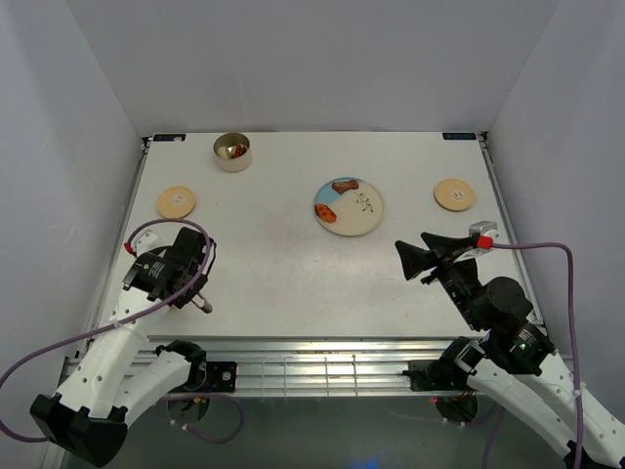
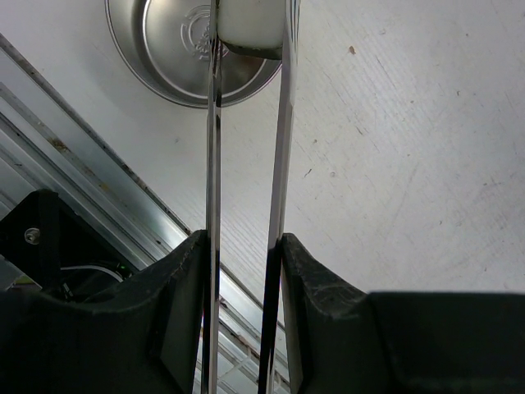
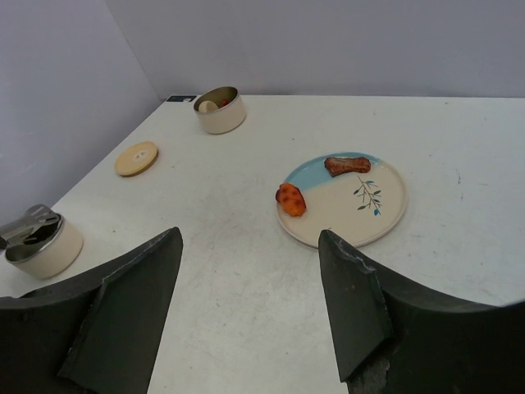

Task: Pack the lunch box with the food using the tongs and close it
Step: Place the fake food in the packing box.

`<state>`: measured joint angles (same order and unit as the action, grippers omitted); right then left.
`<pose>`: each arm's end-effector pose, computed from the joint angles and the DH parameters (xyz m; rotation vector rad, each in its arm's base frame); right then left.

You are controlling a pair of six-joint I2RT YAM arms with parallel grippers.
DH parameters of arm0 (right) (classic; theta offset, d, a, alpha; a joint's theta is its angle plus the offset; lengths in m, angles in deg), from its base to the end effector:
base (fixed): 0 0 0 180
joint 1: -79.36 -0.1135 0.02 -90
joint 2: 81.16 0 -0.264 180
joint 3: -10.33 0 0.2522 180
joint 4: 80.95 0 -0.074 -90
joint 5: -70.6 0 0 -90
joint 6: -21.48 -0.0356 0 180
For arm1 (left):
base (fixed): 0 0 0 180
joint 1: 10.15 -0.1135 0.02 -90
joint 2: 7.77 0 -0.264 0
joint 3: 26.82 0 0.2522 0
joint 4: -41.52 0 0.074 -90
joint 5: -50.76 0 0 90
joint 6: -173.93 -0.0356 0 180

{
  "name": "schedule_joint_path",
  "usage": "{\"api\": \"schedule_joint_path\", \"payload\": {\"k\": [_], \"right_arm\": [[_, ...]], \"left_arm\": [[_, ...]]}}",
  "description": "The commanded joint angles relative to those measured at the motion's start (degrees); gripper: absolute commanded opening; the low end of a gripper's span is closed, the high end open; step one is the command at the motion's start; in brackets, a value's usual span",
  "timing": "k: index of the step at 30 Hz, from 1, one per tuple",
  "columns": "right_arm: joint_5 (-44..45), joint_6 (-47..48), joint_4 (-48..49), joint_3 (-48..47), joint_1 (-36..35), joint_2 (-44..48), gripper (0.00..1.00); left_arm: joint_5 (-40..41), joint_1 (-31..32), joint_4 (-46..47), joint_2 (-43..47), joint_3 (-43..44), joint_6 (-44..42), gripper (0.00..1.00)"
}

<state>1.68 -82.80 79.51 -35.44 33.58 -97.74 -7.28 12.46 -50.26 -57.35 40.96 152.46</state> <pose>0.0739 0.0576 0.3298 -0.0835 1.4390 0.6076 0.1161 -0.0279 0.2933 -1.0864 2.2956 0.2472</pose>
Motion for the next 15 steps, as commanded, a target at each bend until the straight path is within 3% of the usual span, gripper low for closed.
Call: {"api": "schedule_joint_path", "payload": {"k": [1, 11, 15], "right_arm": [[1.59, 1.01, 3.23, 0.54, -0.19, 0.93, 0.73], [1.33, 0.92, 3.15, 0.72, -0.19, 2.43, 0.73], [1.59, 0.92, 3.15, 0.72, -0.19, 2.69, 0.73]], "left_arm": [[2.05, -0.37, -2.58, -1.48, 0.39, 3.09, 0.31], [4.59, -0.37, -2.49, -0.95, -0.4, 6.7, 0.4], [4.86, -0.37, -2.4, -2.18, -0.49, 7.05, 0.48]]}}
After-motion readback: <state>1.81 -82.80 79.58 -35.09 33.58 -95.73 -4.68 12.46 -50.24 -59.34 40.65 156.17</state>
